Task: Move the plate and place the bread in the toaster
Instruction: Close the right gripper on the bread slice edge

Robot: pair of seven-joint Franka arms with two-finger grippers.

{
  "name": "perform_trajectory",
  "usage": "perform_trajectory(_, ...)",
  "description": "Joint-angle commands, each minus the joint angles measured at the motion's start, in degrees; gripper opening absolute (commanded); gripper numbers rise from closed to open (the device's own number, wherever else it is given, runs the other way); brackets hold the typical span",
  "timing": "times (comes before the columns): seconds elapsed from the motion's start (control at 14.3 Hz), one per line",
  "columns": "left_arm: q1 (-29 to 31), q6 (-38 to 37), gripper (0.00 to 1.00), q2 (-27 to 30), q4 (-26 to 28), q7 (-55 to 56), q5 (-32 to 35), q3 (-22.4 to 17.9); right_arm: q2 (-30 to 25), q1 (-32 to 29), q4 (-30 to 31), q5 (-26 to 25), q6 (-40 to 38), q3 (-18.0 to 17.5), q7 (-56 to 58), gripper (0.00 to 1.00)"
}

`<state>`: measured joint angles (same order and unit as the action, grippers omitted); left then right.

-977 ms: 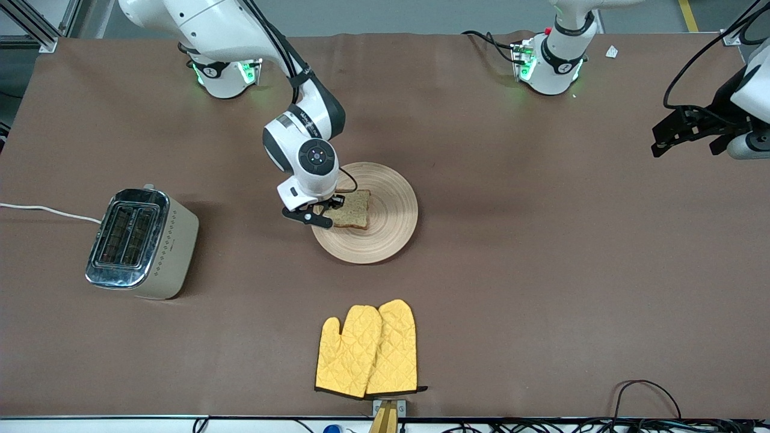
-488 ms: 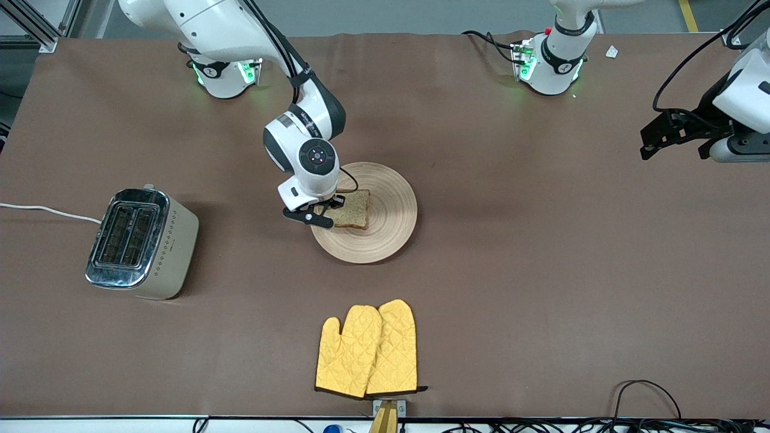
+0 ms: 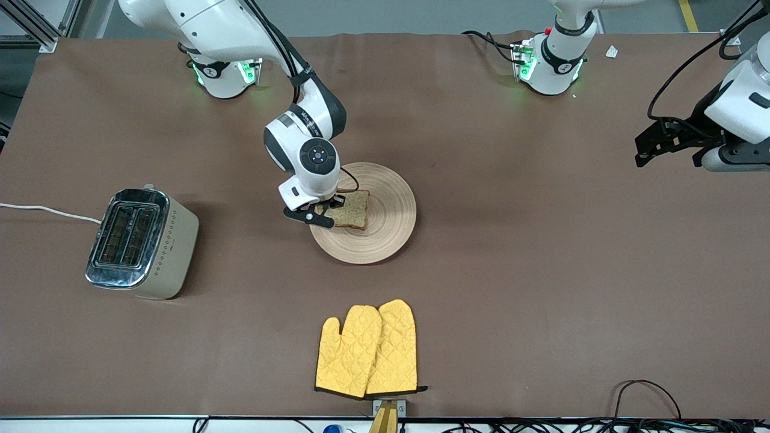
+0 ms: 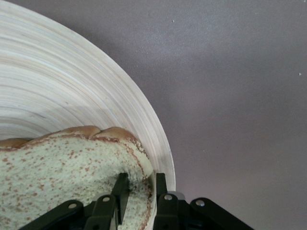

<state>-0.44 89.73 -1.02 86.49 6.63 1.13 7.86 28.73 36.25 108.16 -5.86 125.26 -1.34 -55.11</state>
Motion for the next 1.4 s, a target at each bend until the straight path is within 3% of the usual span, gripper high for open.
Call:
perform_trajectory(0.0, 0.08, 0.54, 1.00, 0.32, 0.34, 0.23, 0.01, 0.05, 0.54, 0.49, -0.23, -1.35, -0.28, 0.28, -1.49, 0.20)
perform_trajectory(0.28, 0.26, 0.89, 1.00, 0.23, 0.43, 0.14, 0.10, 0.05, 0.54, 0.49, -0.23, -1.35, -0.19, 0.28, -1.49, 0.06)
perform_trajectory(1.05, 0.52, 1.33, 1.00, -0.21, 0.34, 0.23, 0.10, 0.05, 1.59, 0.58, -3.39, -0.73, -0.89, 0.11, -3.25, 0.00)
perform_trajectory(1.33, 0.61, 1.33, 1.00, -0.21, 0.34, 0.23, 0.10, -0.04, 1.59, 0.58, -7.69, -0.47, -7.02, -0.07, -3.34, 0.00)
